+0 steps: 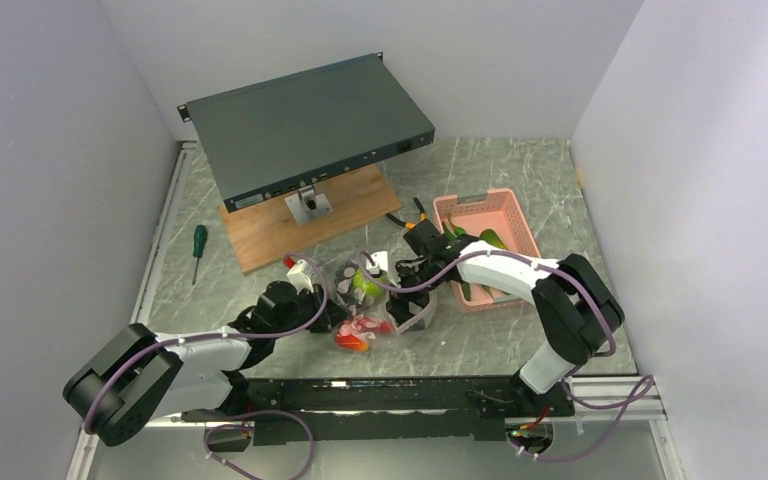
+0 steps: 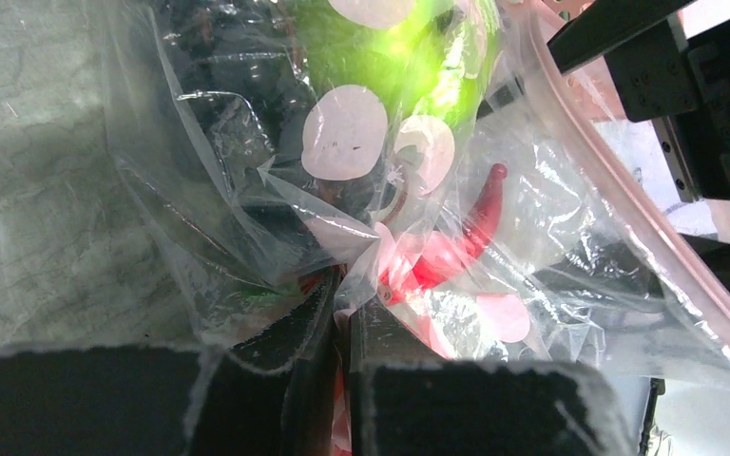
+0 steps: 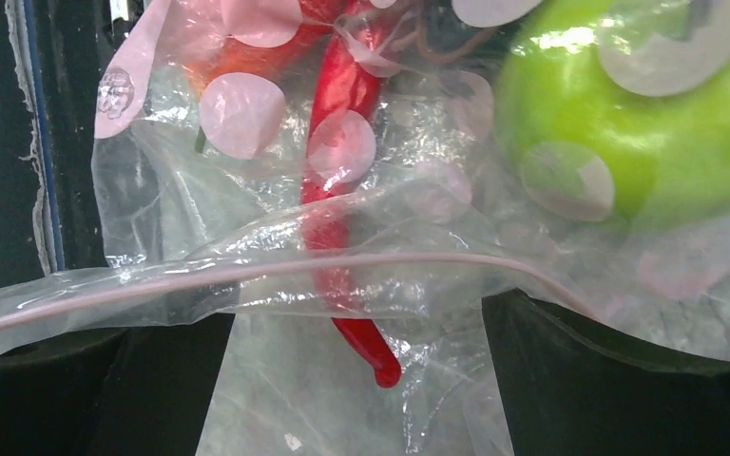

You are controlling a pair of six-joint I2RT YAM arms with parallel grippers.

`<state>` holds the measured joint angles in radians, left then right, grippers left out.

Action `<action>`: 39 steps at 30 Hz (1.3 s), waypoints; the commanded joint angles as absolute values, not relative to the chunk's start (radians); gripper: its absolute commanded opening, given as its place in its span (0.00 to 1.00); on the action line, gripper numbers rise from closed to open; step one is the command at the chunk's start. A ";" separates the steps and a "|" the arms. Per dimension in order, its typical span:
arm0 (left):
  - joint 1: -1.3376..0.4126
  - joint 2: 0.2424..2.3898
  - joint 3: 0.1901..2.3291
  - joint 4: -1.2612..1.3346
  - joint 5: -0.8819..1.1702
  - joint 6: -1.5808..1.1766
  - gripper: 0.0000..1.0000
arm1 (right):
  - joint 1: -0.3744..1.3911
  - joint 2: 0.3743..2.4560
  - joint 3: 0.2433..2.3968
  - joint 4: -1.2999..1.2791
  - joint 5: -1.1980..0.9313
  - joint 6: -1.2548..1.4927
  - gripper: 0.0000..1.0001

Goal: Open the zip-top bag and remove the fake food
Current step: Pick up the fake vegetable from the zipper food storage bag.

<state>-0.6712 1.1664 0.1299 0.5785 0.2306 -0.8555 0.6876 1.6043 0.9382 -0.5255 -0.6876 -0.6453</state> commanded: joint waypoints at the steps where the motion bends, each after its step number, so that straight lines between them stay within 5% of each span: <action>1: -0.682 1.168 0.106 0.470 0.222 -0.841 0.12 | 0.712 1.633 0.972 -0.543 -0.665 -0.639 1.00; 9: -0.683 1.159 0.097 0.480 0.219 -0.847 0.12 | 0.734 1.650 0.949 -0.515 -0.573 -0.652 0.99; 12: -0.683 1.168 0.093 0.495 0.222 -0.853 0.12 | 0.755 1.668 0.952 -0.516 -0.558 -0.657 0.91; 15: -0.683 1.171 0.088 0.504 0.222 -0.856 0.12 | 0.771 1.683 0.962 -0.523 -0.549 -0.666 0.66; 17: -0.683 1.169 0.083 0.505 0.219 -0.856 0.12 | 0.774 1.689 0.966 -0.527 -0.545 -0.670 0.34; 19: -0.683 1.165 0.081 0.501 0.218 -0.856 0.12 | 0.776 1.688 0.960 -0.523 -0.545 -0.673 0.23; 24: -0.683 1.157 0.086 0.491 0.213 -0.854 0.12 | 0.792 1.696 0.950 -0.511 -0.516 -0.677 0.26; 28: -0.683 1.139 0.078 0.475 0.195 -0.856 0.12 | 0.798 1.705 0.967 -0.524 -0.493 -0.676 0.00; 39: -0.683 0.842 0.099 0.116 0.053 -0.774 0.07 | 0.760 1.498 1.003 -0.705 -0.518 -0.790 0.00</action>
<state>-0.6781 0.9424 0.1017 0.3668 0.1322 -0.8394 0.7750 1.6005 0.9546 -0.6285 -0.5507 -0.7258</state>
